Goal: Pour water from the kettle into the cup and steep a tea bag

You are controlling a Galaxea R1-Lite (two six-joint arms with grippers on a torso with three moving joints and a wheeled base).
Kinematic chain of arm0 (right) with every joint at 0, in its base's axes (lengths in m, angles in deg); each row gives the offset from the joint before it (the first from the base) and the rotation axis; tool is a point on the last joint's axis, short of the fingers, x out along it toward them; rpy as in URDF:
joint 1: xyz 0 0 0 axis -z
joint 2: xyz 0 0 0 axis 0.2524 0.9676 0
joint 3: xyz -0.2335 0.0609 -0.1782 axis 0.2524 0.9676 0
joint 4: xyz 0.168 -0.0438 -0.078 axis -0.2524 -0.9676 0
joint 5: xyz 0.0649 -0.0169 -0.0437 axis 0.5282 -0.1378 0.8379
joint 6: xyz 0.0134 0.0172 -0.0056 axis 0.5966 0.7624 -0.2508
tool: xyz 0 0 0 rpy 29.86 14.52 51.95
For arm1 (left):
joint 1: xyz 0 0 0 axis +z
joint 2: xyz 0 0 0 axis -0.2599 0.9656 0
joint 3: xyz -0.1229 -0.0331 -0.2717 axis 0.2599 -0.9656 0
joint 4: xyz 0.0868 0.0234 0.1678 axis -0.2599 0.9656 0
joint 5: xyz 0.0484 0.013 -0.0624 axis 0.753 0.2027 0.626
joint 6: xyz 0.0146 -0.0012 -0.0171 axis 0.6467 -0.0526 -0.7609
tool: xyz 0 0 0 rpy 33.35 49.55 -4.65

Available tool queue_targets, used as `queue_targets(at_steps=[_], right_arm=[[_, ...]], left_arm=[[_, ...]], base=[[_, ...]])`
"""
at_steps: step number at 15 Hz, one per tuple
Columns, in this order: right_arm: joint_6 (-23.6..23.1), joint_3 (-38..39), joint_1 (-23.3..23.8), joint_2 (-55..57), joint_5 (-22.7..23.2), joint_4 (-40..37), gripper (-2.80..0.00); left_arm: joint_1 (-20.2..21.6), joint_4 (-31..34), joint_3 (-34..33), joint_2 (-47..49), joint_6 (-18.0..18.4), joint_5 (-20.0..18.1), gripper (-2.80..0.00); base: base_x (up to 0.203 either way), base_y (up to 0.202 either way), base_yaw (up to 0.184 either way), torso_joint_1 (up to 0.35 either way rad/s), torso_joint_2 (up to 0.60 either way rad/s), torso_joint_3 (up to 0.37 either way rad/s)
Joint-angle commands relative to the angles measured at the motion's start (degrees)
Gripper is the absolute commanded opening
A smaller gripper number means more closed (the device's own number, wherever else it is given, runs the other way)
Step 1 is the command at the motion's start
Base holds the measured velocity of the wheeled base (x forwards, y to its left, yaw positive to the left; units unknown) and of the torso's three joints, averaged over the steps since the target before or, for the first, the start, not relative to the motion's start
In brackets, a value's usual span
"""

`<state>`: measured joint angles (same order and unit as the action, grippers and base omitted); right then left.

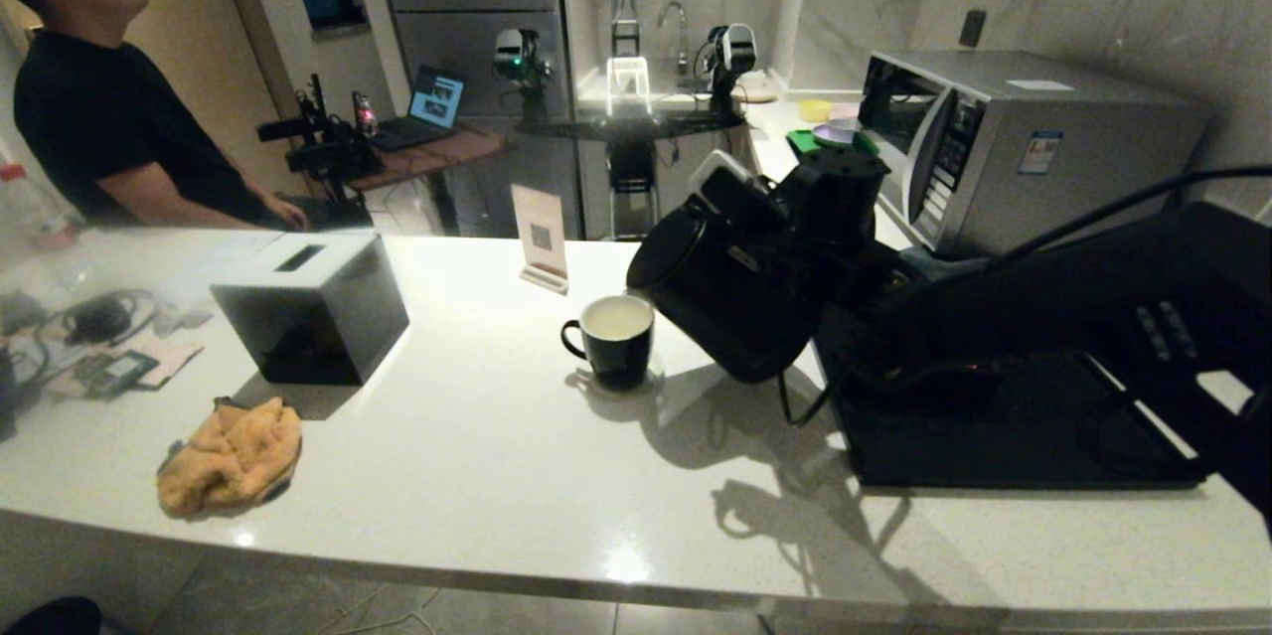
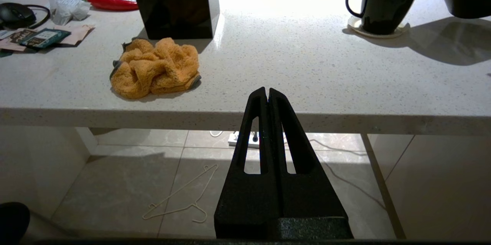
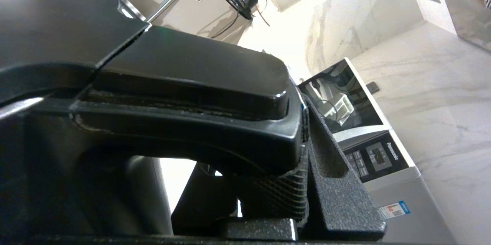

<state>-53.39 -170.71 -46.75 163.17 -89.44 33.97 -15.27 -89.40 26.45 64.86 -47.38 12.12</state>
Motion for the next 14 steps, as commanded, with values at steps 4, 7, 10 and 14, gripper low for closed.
queue_targets(at_steps=[4, 7, 10, 14], right_arm=[[-2.5, -0.3, -0.3, 0.2, 0.3, 0.4, -2.80], [-4.0, -0.4, -0.3, 0.2, 0.4, 0.4, -2.80], [-4.3, -1.3, -0.3, 0.4, 2.1, 0.3, -2.80], [-6.6, -2.4, -0.3, 1.1, 4.3, 0.5, -2.80]], left_arm=[[0.0, 0.0, 0.0, 0.0, 0.0, 0.0, -2.80], [0.0, 0.0, 0.0, 0.0, 0.0, 0.0, -2.80], [0.0, 0.0, 0.0, 0.0, 0.0, 0.0, -2.80], [0.0, 0.0, 0.0, 0.0, 0.0, 0.0, -2.80]], base=[[0.000, 0.000, 0.000, 0.000, 0.00, 0.000], [0.000, 0.000, 0.000, 0.000, 0.00, 0.000], [0.000, 0.000, 0.000, 0.000, 0.00, 0.000], [0.000, 0.000, 0.000, 0.000, 0.00, 0.000]])
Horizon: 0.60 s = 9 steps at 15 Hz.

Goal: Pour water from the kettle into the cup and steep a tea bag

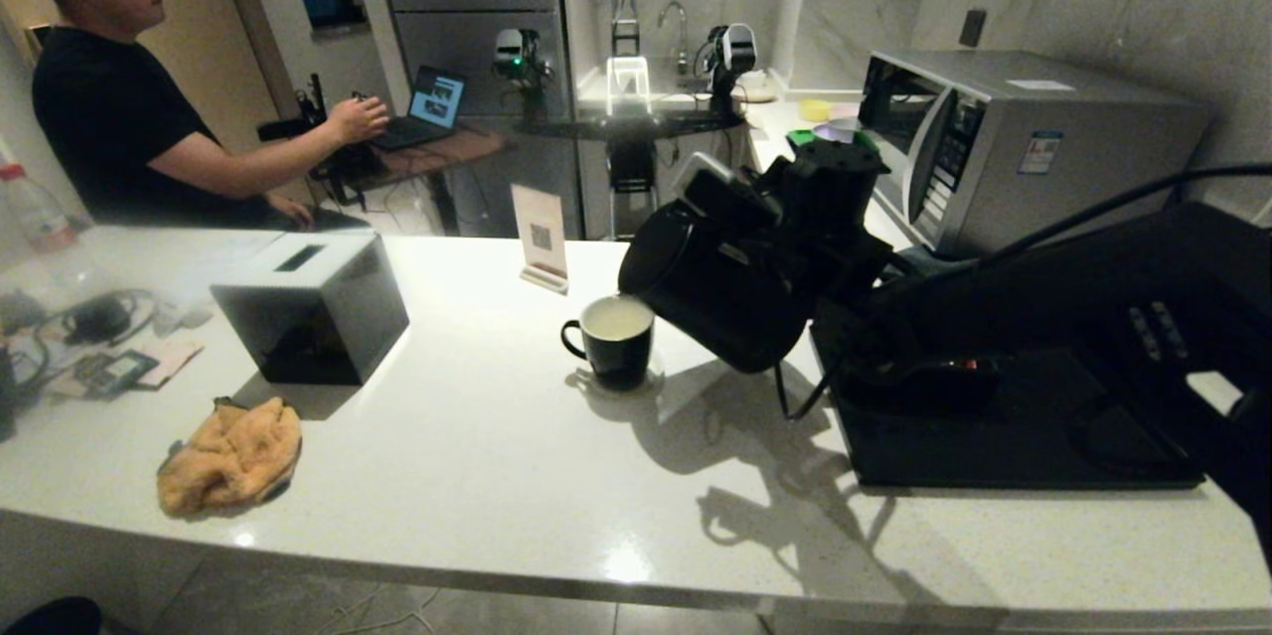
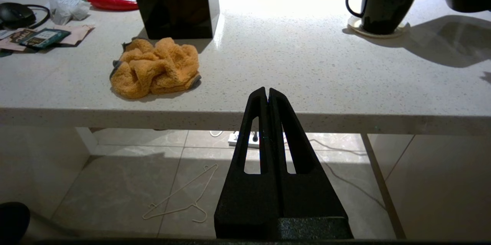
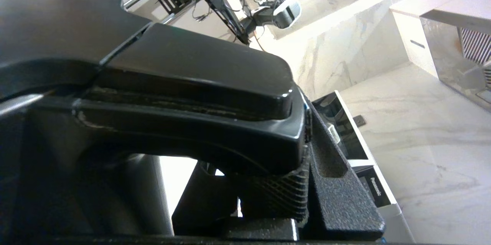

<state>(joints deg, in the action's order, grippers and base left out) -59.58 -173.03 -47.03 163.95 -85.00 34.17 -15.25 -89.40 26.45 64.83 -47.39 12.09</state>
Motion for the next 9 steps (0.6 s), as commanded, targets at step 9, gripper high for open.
queue_targets(at_steps=[9], right_arm=[[-3.8, -0.1, 0.2, 0.7, 3.7, 0.7, -2.80]], left_arm=[[0.0, 0.0, 0.0, 0.1, 0.0, 0.0, -2.80]], base=[[0.000, 0.000, 0.000, 0.000, 0.00, 0.000]])
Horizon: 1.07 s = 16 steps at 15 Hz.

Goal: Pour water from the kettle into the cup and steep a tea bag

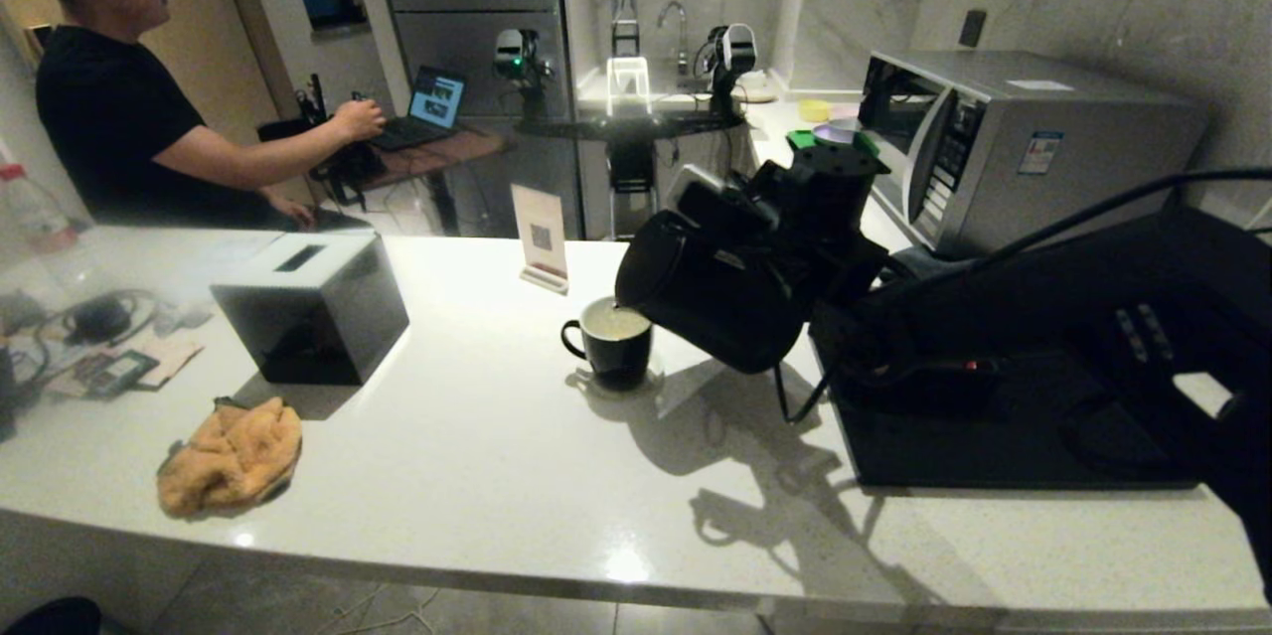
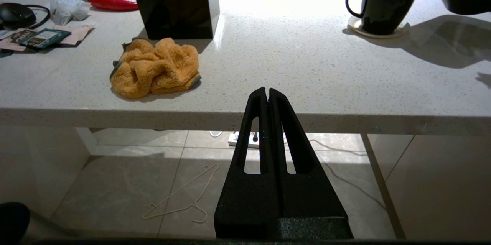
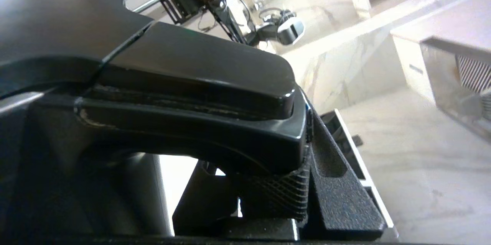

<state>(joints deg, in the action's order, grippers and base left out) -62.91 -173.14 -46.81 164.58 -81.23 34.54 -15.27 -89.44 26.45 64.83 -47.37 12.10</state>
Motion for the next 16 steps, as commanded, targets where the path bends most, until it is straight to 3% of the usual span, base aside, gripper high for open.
queue_targets(at_steps=[1, 11, 16], right_arm=[[-0.8, 0.0, 0.1, 0.1, 0.5, 0.2, -2.80], [-1.1, -0.2, 1.5, -0.1, 0.8, -0.3, -2.80], [-3.3, -1.9, 2.0, 0.2, 3.9, -0.3, -2.80]], left_arm=[[0.0, 0.0, 0.0, 0.1, 0.0, 0.0, -2.80], [0.0, 0.0, 0.0, 0.1, 0.0, 0.0, -2.80], [0.0, 0.0, 0.0, 0.1, 0.0, 0.0, -2.80]], base=[[0.000, 0.000, 0.000, 0.000, 0.00, 0.000], [0.000, 0.000, 0.000, 0.000, 0.00, 0.000], [0.000, 0.000, 0.000, 0.000, 0.00, 0.000]])
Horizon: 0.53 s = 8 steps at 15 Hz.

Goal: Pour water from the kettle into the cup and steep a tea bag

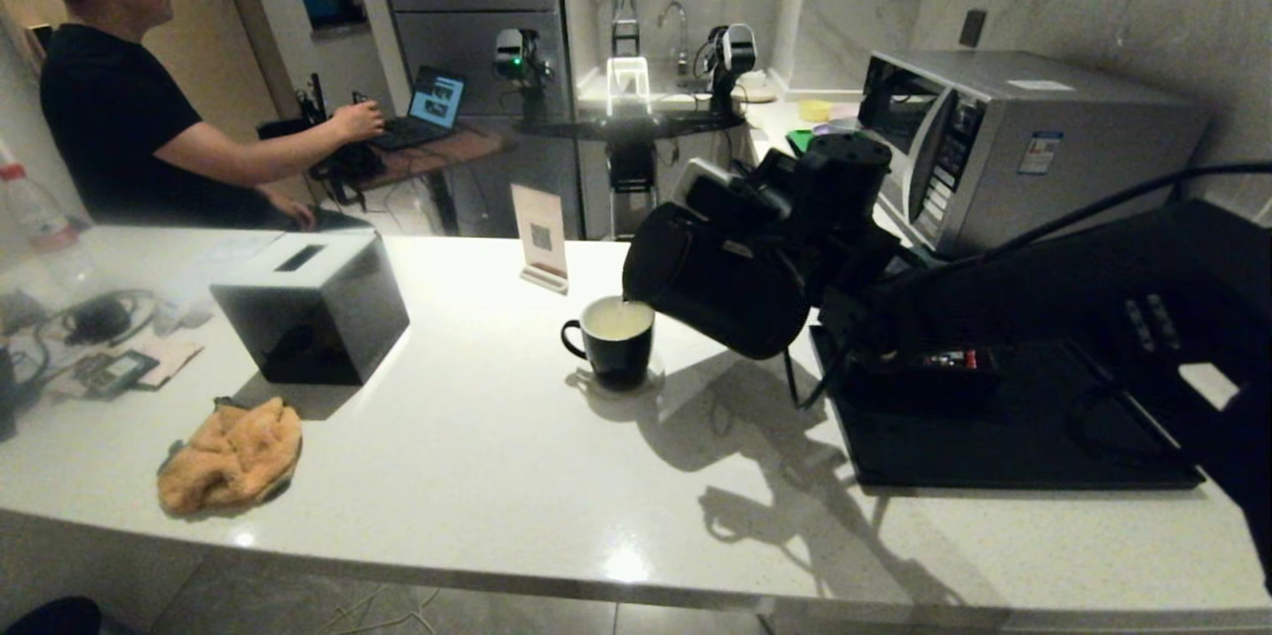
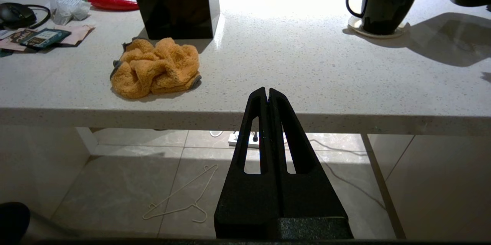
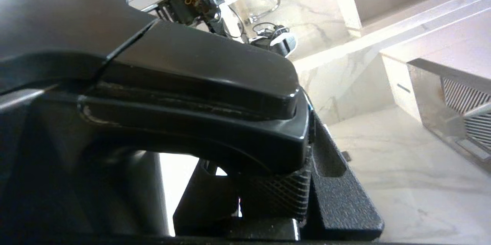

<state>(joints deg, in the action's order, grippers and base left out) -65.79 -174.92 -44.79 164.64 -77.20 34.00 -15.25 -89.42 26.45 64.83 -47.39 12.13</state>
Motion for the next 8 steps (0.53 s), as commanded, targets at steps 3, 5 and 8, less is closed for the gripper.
queue_targets(at_steps=[3, 5, 8], right_arm=[[-0.6, -0.2, 0.0, 0.2, 0.0, 0.2, -2.80], [-1.4, -0.2, 0.0, 0.2, 0.7, 0.2, -2.80], [-2.3, -0.2, 0.0, 0.2, 1.9, 0.3, -2.80]], left_arm=[[0.0, 0.0, 0.0, 0.1, 0.0, 0.0, -2.80], [0.0, 0.1, 0.0, 0.1, 0.0, 0.0, -2.80], [0.0, 0.0, 0.0, 0.1, 0.0, 0.0, -2.80]], base=[[0.000, 0.000, 0.000, 0.000, 0.00, 0.000], [0.000, 0.000, 0.000, 0.000, 0.00, 0.000], [0.000, 0.000, 0.000, 0.000, 0.00, 0.000]])
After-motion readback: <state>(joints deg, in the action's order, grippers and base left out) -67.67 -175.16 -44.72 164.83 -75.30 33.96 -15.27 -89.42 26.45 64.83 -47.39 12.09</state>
